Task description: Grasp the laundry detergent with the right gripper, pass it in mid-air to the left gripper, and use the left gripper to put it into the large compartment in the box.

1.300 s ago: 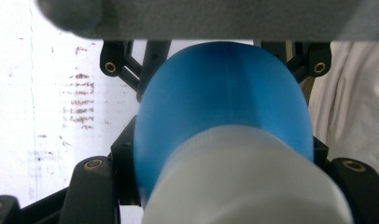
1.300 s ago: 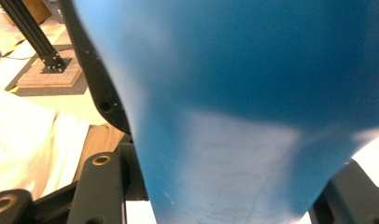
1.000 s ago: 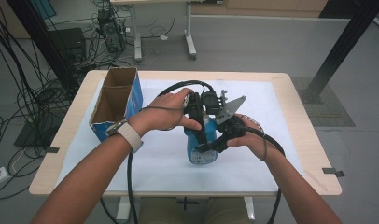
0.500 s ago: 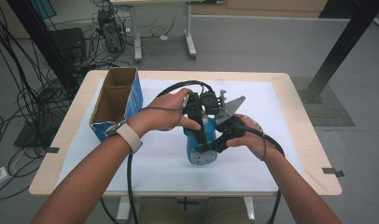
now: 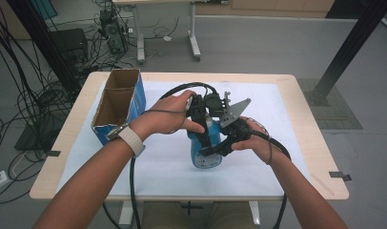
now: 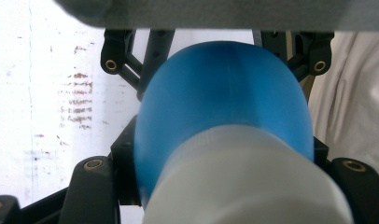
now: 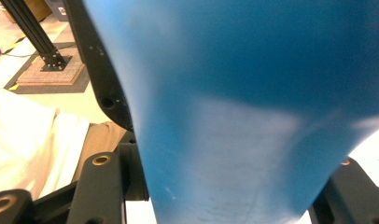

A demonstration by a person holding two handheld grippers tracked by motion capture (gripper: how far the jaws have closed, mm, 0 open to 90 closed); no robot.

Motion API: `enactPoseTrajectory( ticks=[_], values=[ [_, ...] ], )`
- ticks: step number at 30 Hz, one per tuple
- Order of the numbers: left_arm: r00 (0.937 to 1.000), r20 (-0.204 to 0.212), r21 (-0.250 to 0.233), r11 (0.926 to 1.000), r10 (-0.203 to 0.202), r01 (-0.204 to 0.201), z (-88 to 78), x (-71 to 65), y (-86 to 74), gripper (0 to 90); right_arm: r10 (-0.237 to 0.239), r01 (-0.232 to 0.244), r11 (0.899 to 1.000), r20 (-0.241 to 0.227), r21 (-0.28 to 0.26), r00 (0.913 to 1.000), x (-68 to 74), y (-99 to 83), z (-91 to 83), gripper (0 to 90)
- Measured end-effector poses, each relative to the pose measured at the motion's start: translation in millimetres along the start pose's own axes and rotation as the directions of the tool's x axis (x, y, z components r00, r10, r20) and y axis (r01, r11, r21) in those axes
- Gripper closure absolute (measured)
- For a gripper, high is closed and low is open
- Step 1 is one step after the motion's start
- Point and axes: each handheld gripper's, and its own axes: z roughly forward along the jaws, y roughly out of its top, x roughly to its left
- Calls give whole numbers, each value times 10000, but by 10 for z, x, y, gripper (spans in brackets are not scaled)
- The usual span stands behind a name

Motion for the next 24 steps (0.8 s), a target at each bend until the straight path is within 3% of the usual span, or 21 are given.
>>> enactPoseTrajectory(
  ticks=[24],
  values=[
    [10000,5,-26,10000,-38,38,0,-3,-16,380,28,-28,10000,-8,43,10000,8,2,6,427]
  ],
)
